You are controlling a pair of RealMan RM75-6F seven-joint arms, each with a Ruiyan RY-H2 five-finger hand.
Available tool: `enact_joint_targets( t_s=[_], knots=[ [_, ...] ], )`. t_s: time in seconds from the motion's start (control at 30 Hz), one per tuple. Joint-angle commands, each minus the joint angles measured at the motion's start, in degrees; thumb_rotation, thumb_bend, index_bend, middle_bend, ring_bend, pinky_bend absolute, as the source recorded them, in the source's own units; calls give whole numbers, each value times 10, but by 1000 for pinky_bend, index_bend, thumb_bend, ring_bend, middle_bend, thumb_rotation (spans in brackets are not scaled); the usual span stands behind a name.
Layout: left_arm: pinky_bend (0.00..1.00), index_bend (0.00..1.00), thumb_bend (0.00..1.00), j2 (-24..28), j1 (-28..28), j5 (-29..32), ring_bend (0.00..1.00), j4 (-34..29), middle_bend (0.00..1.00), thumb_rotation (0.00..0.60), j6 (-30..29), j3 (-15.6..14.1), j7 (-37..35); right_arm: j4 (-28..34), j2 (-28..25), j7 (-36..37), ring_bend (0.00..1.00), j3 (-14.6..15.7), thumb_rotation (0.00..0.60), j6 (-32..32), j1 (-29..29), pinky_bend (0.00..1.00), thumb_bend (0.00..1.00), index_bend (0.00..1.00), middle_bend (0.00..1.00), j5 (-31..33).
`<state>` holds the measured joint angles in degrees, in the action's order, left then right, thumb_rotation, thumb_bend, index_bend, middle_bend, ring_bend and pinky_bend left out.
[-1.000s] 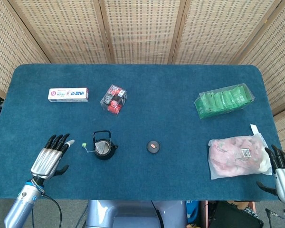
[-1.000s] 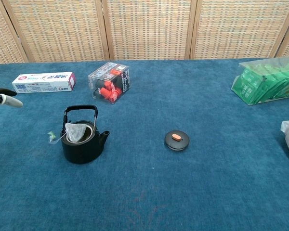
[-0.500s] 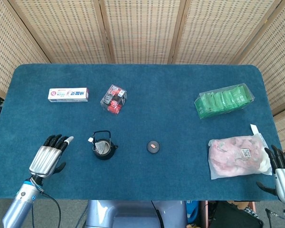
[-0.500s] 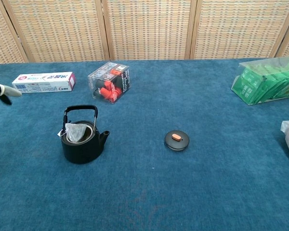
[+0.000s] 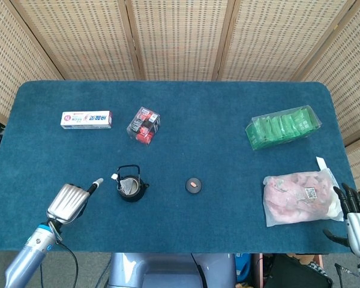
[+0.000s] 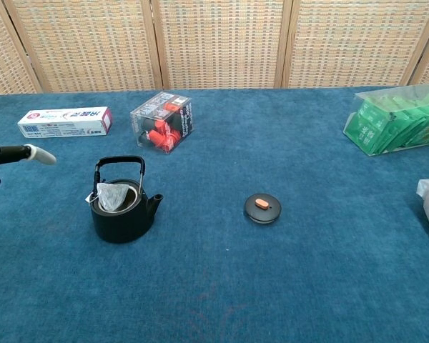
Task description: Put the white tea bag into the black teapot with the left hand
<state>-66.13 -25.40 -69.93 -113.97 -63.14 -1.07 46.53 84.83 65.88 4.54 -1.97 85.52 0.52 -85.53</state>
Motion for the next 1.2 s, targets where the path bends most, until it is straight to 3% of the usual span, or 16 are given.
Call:
enact_joint_targets(
  t_s=[0.03, 0.47, 1.2],
  knots=[
    [621, 102, 791, 3, -17, 20, 649, -11, 795, 600, 20, 2, 10, 0, 0, 0, 0, 0, 600, 0, 0, 0, 63, 0, 0, 0],
    [621, 102, 791, -45, -99, 133, 651, 14, 795, 600, 87, 17, 31, -1, 0, 2, 0, 1, 600, -3, 0, 0, 62, 0, 0, 3],
    [621, 102, 792, -87, -162, 215, 651, 33, 794, 600, 77, -4, 44, -4, 0, 6, 0, 2, 600, -3, 3, 0, 63, 0, 0, 6]
  ],
)
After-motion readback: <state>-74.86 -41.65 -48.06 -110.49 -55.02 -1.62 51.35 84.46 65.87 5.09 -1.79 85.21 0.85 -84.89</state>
